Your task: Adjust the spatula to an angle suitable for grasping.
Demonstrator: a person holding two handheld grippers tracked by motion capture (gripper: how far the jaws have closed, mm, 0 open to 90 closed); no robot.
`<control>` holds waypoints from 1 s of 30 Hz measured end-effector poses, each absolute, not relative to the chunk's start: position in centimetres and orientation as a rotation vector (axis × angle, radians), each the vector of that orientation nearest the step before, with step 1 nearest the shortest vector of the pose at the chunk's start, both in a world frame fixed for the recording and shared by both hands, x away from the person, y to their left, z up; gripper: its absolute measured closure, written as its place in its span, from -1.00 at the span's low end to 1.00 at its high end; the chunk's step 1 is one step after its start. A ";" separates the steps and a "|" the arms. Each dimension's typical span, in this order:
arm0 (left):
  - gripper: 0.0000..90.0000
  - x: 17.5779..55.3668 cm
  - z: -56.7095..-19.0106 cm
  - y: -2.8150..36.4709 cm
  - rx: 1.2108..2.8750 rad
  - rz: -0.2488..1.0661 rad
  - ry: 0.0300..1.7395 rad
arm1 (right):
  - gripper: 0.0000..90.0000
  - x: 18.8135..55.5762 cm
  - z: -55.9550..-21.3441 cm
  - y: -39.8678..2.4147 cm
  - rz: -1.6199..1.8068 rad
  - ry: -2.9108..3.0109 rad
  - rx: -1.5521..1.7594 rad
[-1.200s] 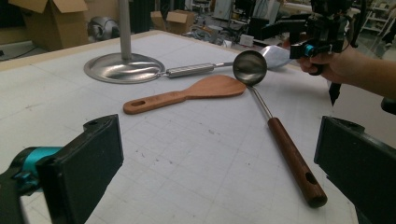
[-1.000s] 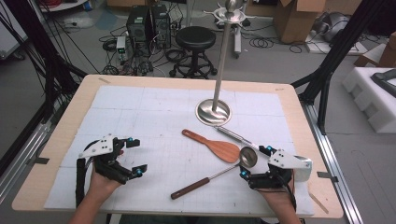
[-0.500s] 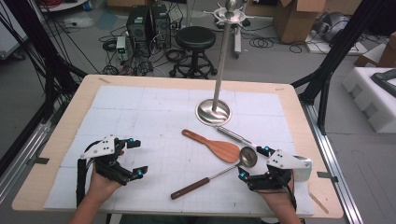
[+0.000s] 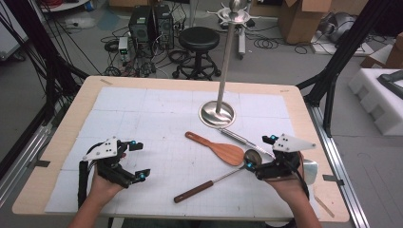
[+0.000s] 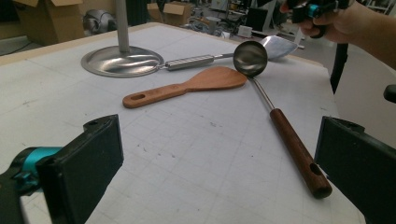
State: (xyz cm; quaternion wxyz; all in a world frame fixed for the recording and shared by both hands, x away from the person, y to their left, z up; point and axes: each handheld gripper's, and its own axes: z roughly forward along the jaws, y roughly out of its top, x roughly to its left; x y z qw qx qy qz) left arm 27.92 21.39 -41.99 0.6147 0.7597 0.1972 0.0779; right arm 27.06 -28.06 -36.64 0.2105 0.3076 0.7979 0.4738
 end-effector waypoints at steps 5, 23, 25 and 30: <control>-0.96 28.0 -42.0 21.4 1.748 0.173 0.449 | -0.97 29.5 -34.9 -28.7 1.274 2.257 0.915; -0.96 27.7 -41.7 21.0 1.781 0.194 0.425 | -0.97 37.1 -35.2 -28.4 0.993 2.481 1.007; -0.96 27.8 -41.7 20.9 1.786 0.189 0.427 | -0.96 38.3 -36.0 -28.5 0.943 2.507 1.042; -0.96 27.8 -41.7 21.0 1.785 0.192 0.425 | -0.96 39.5 -36.9 -28.3 0.869 2.573 1.047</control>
